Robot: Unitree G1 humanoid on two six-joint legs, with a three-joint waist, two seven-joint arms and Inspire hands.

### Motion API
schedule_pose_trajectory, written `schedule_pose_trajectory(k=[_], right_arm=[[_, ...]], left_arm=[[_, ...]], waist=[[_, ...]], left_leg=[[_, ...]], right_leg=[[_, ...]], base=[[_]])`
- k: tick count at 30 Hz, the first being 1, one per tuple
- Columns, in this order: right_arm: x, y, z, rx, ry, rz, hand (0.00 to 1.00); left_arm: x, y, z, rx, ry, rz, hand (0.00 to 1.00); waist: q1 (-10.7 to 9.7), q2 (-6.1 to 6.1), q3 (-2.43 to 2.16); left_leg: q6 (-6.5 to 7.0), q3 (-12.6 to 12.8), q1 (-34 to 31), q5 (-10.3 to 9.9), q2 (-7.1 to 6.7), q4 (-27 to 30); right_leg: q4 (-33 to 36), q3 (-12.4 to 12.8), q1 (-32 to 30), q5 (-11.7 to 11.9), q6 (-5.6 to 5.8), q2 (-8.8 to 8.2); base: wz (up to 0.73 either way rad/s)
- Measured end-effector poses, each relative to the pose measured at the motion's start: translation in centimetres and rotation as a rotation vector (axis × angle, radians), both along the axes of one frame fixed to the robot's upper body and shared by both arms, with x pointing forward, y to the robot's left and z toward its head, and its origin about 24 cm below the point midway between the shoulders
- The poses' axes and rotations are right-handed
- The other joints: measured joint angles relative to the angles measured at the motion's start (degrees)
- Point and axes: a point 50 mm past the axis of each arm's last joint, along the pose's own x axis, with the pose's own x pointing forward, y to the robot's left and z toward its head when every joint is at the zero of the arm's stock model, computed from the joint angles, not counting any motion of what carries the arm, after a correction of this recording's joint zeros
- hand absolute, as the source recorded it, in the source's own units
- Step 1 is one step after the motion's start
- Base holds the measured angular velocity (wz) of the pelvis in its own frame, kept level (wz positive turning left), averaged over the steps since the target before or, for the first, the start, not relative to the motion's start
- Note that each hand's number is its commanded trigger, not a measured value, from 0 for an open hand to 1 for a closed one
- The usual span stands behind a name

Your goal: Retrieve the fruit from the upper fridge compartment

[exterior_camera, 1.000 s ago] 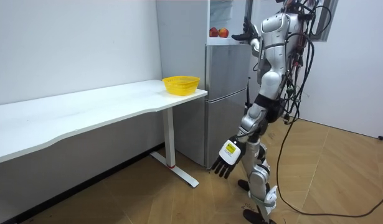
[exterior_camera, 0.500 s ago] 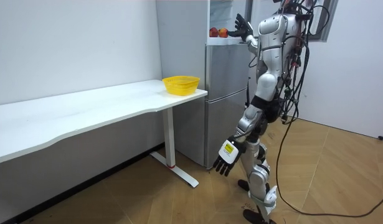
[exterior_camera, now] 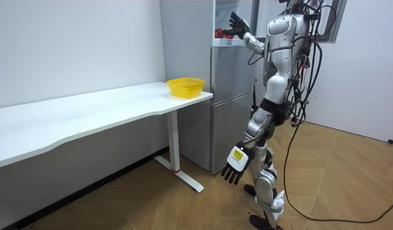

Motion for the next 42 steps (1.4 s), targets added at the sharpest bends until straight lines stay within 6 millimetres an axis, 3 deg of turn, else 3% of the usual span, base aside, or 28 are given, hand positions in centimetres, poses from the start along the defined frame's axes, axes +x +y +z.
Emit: schedule_pose_trajectory(k=[9, 17, 26, 31, 42], right_arm=[[1.5, -1.4, 2.1, 0.021, 0.027, 0.076, 0.00], [2.8, -3.4, 1.6, 0.008, 0.140, 0.046, 0.00], [4.9, -3.1, 1.3, 0.001, 0.211, 0.107, 0.00], [5.1, -2.9, 1.2, -0.026, 0.231, 0.138, 0.00], [5.5, -5.0, 2.3, -0.104, 0.301, 0.119, 0.00]], left_arm=[[1.1, 0.6, 0.6, 0.018, -0.034, -0.017, 0.00], [1.5, 1.5, 0.9, 0.031, -0.035, -0.022, 0.00], [2.0, 2.1, 1.3, 0.042, -0.044, -0.035, 0.00], [2.2, 2.2, 1.4, 0.039, -0.046, -0.041, 0.00], [2.2, 3.0, 1.7, 0.053, -0.042, -0.046, 0.00]], waist=[[0.1, -0.35, -0.15], [0.0, -2.08, 0.05], [0.2, -2.55, 0.08], [0.1, -3.33, -0.02], [0.1, -3.77, -0.19]], left_leg=[[-0.04, -0.3, -0.4, 0.0, 0.26, 0.5], [-0.04, -0.2, -0.4, 0.0, 0.51, 0.6], [-0.11, -0.3, -0.6, 0.1, 0.33, 0.9], [-0.15, -0.6, -1.2, 0.1, -0.02, 1.5], [-0.24, -1.2, -1.3, 0.1, 0.04, 1.6]], right_leg=[[-0.3, -0.2, 0.2, 0.1, 0.02, -0.03], [-0.2, -1.2, 0.2, 0.2, -0.16, -0.23], [0.5, -1.6, -0.1, 0.2, -0.29, -0.74], [0.6, -2.1, -0.2, 0.1, -0.28, -1.00], [0.5, -2.6, -0.1, 0.1, -0.29, -0.95]], base=[[0.02], [0.00], [0.00], [0.07], [0.02]])
